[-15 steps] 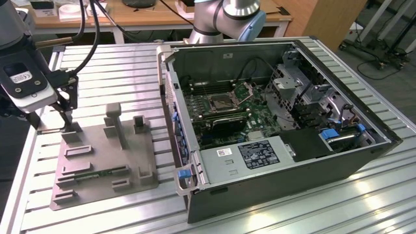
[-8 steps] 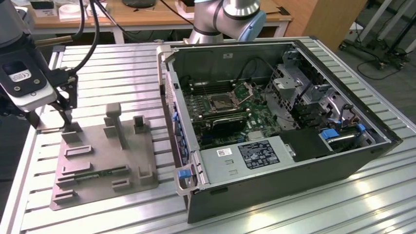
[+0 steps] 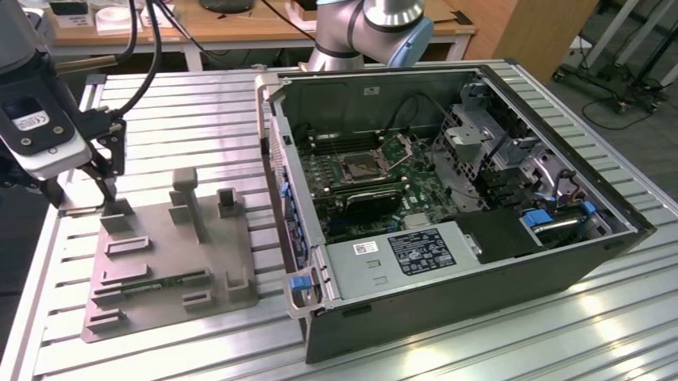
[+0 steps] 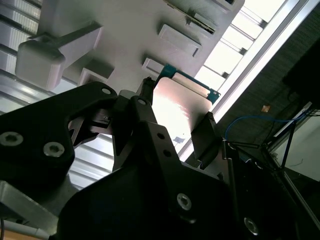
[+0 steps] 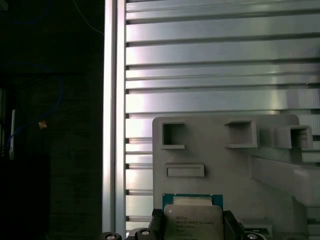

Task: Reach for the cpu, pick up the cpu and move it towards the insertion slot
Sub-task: 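Pick up the cpu and move it towards the insertion slot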

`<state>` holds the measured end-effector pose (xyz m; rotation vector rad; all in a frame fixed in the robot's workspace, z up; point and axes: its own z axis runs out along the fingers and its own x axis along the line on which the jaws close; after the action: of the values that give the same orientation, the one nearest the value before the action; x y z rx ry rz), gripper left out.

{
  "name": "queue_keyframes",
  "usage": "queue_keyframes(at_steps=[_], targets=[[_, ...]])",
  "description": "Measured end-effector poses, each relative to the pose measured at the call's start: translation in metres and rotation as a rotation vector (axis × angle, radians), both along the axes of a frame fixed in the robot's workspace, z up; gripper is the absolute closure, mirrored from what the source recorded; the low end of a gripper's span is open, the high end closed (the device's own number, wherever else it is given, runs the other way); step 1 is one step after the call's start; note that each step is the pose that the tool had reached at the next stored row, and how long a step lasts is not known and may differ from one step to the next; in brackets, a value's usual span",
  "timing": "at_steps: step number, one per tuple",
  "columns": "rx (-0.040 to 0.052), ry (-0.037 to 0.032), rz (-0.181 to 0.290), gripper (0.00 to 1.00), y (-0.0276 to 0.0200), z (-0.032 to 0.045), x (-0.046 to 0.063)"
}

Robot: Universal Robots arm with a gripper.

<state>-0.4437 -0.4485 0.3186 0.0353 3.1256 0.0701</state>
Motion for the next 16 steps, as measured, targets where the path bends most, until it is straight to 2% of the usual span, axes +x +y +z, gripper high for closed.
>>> queue_keyframes(at_steps=[16], targets=[[-0.0001, 0.0001, 0.0, 0.46, 0.0, 0.0057, 0.0]])
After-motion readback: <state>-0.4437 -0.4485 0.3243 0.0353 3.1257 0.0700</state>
